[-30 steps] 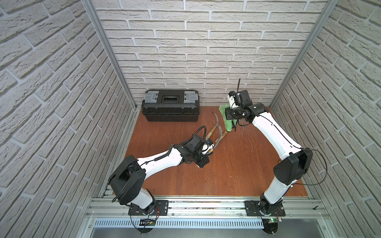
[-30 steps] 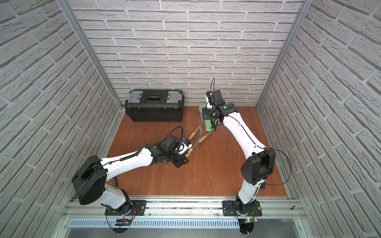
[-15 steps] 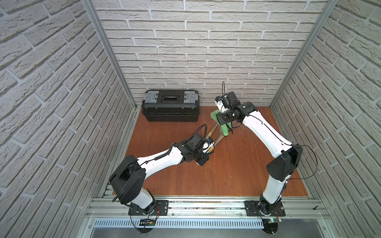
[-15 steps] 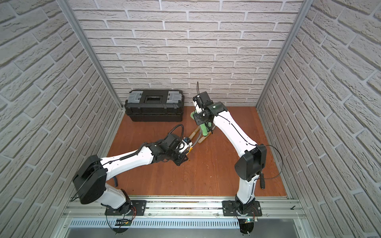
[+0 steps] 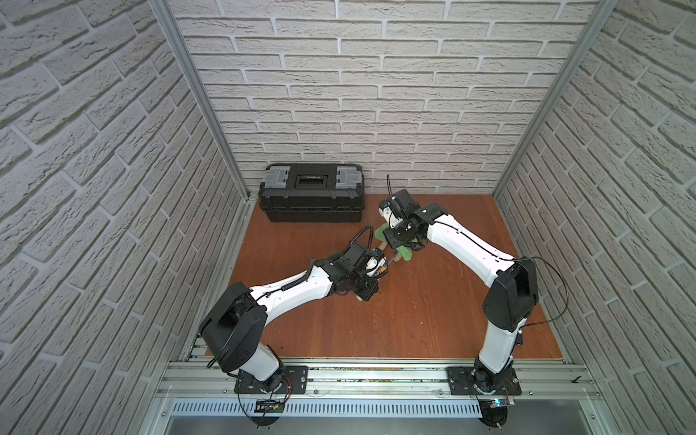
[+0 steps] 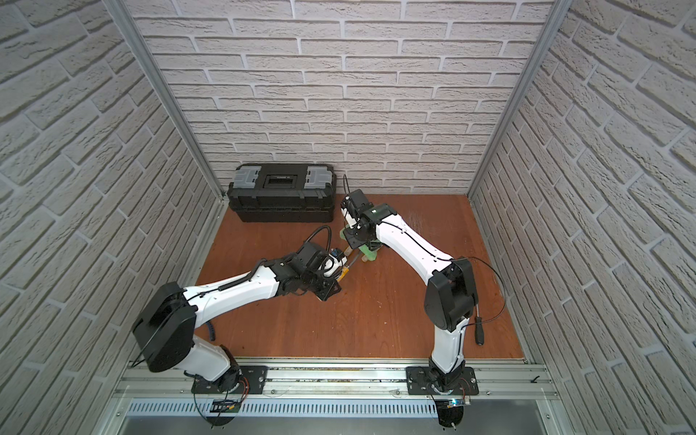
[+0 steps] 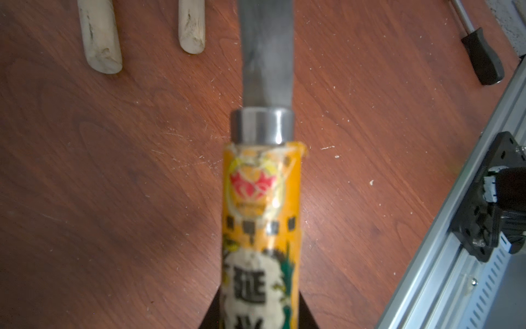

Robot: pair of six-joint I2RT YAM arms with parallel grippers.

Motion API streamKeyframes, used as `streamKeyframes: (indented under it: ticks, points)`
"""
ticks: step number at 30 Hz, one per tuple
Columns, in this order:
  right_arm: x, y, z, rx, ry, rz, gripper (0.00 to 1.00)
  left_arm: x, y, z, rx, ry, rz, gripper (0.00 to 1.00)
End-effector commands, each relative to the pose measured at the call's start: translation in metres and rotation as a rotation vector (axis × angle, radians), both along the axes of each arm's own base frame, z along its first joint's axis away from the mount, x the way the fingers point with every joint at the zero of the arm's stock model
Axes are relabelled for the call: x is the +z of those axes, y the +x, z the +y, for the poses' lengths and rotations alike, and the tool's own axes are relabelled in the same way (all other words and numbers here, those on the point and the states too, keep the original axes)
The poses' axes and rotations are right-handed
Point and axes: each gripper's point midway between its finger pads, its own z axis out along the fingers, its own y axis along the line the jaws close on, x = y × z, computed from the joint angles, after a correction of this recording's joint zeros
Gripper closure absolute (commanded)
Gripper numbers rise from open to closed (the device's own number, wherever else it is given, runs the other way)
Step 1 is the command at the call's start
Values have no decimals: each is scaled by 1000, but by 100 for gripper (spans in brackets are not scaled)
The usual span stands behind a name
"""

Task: Wipe small sickles with rags
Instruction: Wipe the small sickle.

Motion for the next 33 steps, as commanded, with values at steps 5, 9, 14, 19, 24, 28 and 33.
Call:
streamKeyframes:
  ticks: [5, 9, 14, 19, 24, 28, 33]
  points:
    - [-24, -37, 14, -39, 129, 85, 97, 38, 41, -22, 79, -190, -113, 100]
    - [-33, -48, 21, -71, 204, 104, 97, 38, 44, -23, 87, -203, -111, 100]
    - [-37, -62, 35, -124, 364, 133, 97, 34, 47, -25, 95, -209, -104, 100]
    - [-38, -71, 32, -206, 446, 128, 97, 31, 50, -24, 110, -211, -106, 100]
    - [-25, -75, 24, -256, 479, 90, 97, 27, 52, -23, 116, -200, -111, 100]
    - [2, -74, 7, -297, 501, 10, 97, 23, 52, -19, 122, -178, -110, 100]
    - [44, -76, -32, -349, 526, -113, 97, 18, 55, -8, 149, -160, -98, 100]
